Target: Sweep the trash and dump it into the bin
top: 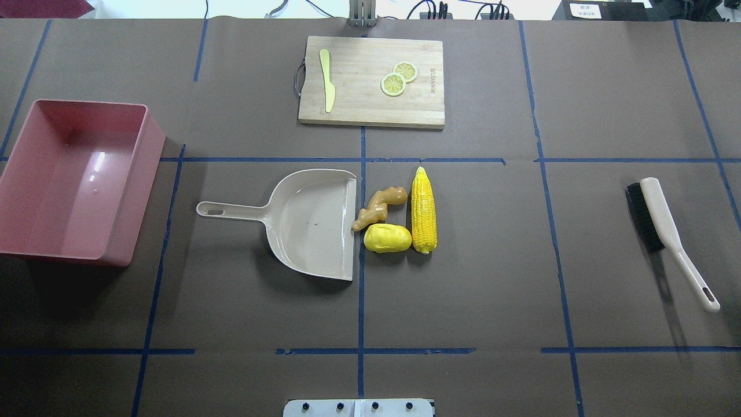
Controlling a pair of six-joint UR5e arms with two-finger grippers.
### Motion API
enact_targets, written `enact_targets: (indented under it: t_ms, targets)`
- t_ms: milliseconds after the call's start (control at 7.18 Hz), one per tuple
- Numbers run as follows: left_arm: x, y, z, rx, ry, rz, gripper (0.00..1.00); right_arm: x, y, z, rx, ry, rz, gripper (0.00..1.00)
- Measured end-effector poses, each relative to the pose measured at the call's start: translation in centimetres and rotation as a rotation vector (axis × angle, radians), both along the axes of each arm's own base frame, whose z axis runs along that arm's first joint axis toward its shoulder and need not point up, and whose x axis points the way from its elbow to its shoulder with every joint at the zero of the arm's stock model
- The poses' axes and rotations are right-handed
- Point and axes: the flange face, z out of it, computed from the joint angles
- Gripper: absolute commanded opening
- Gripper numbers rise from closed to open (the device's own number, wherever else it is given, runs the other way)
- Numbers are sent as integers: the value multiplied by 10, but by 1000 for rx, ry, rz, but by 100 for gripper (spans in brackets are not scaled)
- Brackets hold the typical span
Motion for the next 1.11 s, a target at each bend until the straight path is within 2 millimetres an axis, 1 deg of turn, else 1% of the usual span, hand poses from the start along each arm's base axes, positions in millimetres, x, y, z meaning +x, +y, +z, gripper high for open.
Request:
enact_targets:
  t_ms: [557, 975, 1114]
  targets:
    - [3, -3, -7, 9, 8, 1, 100, 0, 0, -1, 11, -1, -3, 100]
    - [8, -8, -28, 63, 14, 9, 100, -1, -1, -3, 31, -7, -5, 100]
    - [13, -9, -34, 99, 32, 20, 100, -2, -1, -5, 33, -11, -6, 100]
